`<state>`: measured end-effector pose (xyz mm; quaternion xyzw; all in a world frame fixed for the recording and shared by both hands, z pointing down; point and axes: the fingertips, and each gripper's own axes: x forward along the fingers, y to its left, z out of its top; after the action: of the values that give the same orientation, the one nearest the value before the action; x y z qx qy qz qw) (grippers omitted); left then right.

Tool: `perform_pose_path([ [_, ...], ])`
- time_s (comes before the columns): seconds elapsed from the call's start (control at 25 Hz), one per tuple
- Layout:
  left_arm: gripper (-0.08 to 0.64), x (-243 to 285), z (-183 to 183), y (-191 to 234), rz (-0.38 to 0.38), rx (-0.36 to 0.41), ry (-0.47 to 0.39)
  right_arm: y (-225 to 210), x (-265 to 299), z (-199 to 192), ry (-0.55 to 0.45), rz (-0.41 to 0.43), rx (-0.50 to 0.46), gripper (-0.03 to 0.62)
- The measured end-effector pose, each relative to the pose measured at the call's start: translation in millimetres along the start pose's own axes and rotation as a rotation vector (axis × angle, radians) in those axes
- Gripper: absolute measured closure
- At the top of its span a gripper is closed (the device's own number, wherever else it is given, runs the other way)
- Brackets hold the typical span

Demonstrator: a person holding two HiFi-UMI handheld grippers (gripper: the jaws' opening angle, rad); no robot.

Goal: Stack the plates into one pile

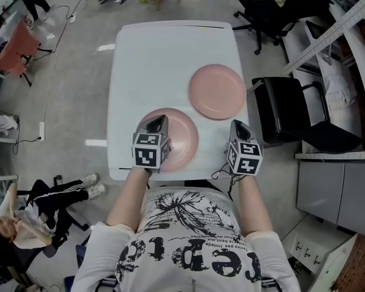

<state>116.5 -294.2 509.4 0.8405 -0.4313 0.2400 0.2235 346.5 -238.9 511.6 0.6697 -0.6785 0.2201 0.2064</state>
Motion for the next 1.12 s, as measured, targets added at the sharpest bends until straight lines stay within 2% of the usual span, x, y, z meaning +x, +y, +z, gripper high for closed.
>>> perform_pose_path([
  [0.36, 0.558, 98, 32, -48, -0.002, -0.114, 0.073, -89, 63, 12, 0.127, 0.059, -0.005, 0.584],
  [0.4, 0.545, 107, 35, -49, 0.004, -0.119, 0.080, -97, 70, 13, 0.138, 0.065, -0.006, 0.578],
  [0.48, 0.467, 127, 38, -50, 0.016, -0.129, 0.099, -110, 86, 13, 0.157, 0.078, -0.011, 0.514],
  [0.6, 0.400, 153, 39, -46, 0.029, -0.151, 0.133, -126, 110, 13, 0.176, 0.085, -0.009, 0.468],
  [0.72, 0.377, 173, 36, -37, 0.039, -0.177, 0.174, -132, 132, 8, 0.210, 0.097, -0.002, 0.445],
  [0.88, 0.357, 196, 31, -26, 0.055, -0.204, 0.221, -137, 158, 1, 0.256, 0.110, 0.009, 0.445],
  [0.96, 0.359, 205, 27, -23, 0.054, -0.201, 0.254, -140, 168, -4, 0.276, 0.116, 0.018, 0.445],
  [1.12, 0.379, 217, 28, -19, 0.051, -0.130, 0.305, -141, 180, -12, 0.301, 0.125, 0.027, 0.456],
])
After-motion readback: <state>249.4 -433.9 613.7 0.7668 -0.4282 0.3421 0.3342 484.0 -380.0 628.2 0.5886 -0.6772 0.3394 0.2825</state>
